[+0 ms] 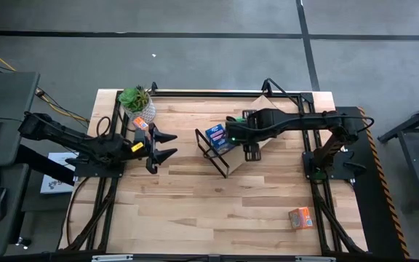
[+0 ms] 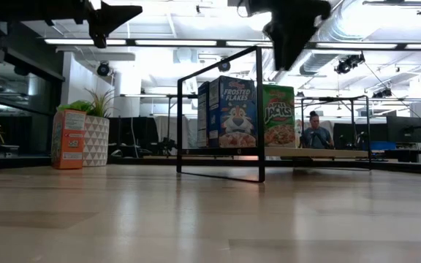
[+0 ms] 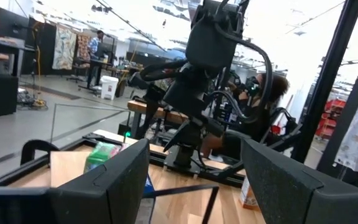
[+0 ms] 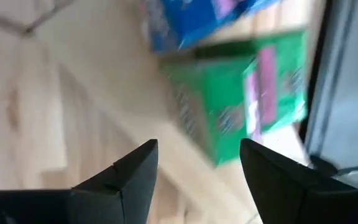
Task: Stack cereal on shelf
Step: Put the green cereal box aligned with the other green cereal box on the shelf
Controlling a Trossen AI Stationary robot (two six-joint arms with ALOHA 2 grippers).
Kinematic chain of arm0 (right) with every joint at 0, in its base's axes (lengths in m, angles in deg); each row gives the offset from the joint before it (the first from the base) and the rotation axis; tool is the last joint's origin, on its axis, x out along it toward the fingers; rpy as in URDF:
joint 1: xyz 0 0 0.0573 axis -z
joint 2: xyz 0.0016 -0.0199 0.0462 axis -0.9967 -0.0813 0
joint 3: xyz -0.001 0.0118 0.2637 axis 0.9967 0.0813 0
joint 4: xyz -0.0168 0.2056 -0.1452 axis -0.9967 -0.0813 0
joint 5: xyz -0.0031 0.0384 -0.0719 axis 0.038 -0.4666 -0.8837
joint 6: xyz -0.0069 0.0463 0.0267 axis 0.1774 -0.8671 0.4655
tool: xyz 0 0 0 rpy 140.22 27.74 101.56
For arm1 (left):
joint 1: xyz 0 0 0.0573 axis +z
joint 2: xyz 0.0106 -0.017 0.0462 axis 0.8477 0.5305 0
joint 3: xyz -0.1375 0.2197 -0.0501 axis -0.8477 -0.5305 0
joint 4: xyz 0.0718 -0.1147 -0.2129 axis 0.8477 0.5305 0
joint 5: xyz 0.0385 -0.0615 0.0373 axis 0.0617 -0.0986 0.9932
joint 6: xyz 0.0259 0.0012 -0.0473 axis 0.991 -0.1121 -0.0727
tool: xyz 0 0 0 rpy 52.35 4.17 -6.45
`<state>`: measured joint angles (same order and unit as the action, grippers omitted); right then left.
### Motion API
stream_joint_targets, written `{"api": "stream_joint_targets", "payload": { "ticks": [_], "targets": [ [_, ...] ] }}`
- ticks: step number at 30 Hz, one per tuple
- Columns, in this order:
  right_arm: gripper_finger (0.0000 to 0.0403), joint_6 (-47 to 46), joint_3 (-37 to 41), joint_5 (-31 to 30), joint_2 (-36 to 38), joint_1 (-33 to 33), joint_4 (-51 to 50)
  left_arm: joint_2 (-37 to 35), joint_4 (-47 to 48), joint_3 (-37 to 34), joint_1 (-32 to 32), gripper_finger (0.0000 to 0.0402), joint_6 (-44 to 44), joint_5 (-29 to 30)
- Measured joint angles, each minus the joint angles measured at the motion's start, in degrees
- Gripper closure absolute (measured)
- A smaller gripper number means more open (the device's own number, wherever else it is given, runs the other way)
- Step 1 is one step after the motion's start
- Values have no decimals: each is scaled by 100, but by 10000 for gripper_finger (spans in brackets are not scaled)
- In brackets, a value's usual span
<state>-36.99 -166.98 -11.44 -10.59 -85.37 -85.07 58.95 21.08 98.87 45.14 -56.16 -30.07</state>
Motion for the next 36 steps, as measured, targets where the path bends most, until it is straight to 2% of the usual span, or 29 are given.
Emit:
{"api": "stream_joint_targets", "payload": {
  "ticks": [3, 6, 10, 13, 19, 24, 29, 36],
  "targets": [
    [200, -260, 0, 212, 0, -3, -385, 0, 79, 0, 0, 154, -98, -19],
    [238, -422, 11, 372, 69, -65, -448, -2, 125, 0, 0, 154, -140, -21],
    [321, -429, 104, 429, 216, -276, -205, 0, 255, 0, 0, 154, -276, -25],
    [388, -414, 642, 463, 482, -430, 132, -1, 353, 0, 0, 154, -392, -25],
    [384, -691, 2637, 414, 1515, -565, 1502, -2, 363, 0, 0, 154, -392, -25],
    [397, -516, 4130, 256, 2408, -413, 3735, 0, 241, 0, 10, 154, -287, 31],
    [401, -263, 4964, 105, 2841, -103, 4711, 0, 99, 0, 9, 154, -207, 49],
    [402, 17, 5639, 292, 2907, 272, 5910, -2, 65, 0, 9, 154, -129, 56]
  ]
}}
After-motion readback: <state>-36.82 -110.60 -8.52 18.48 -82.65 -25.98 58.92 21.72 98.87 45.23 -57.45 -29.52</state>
